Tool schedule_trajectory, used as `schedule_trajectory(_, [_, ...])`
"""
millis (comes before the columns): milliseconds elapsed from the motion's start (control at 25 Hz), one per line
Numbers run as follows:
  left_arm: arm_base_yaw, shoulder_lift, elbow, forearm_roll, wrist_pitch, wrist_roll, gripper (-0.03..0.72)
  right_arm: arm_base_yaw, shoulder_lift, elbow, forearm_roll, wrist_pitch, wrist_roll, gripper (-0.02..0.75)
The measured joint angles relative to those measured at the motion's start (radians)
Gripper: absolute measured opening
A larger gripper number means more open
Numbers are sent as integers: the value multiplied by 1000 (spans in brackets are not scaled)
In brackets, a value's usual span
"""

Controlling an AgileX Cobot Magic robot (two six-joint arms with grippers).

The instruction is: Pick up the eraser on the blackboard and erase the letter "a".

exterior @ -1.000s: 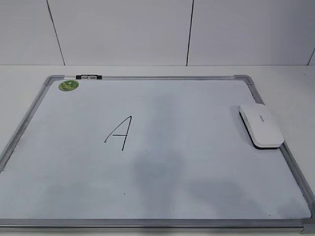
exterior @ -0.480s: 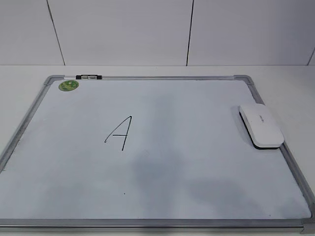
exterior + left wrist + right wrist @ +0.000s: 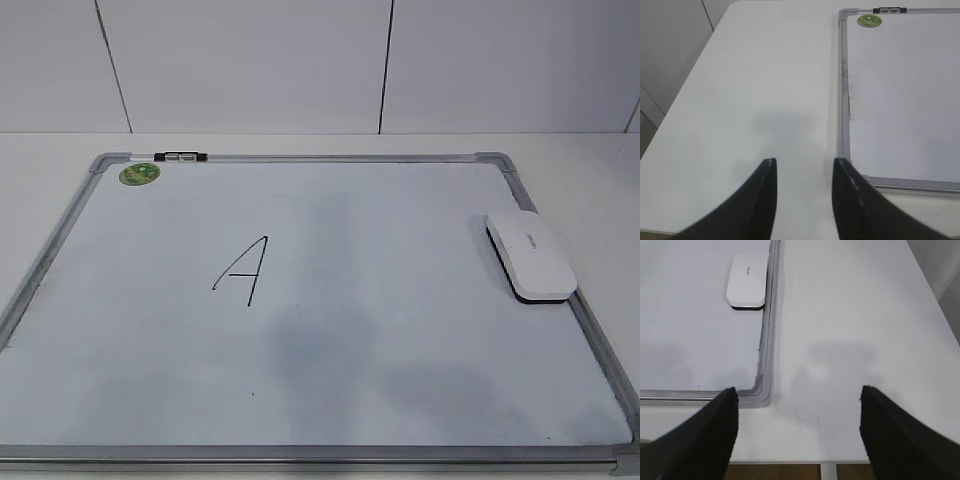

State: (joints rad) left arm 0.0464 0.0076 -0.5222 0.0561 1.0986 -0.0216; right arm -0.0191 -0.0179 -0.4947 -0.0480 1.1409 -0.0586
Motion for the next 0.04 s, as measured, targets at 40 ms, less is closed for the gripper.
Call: schedule_trajectory(40, [0, 0, 0, 0, 0, 0, 263, 0, 0, 0, 0, 0, 0, 589])
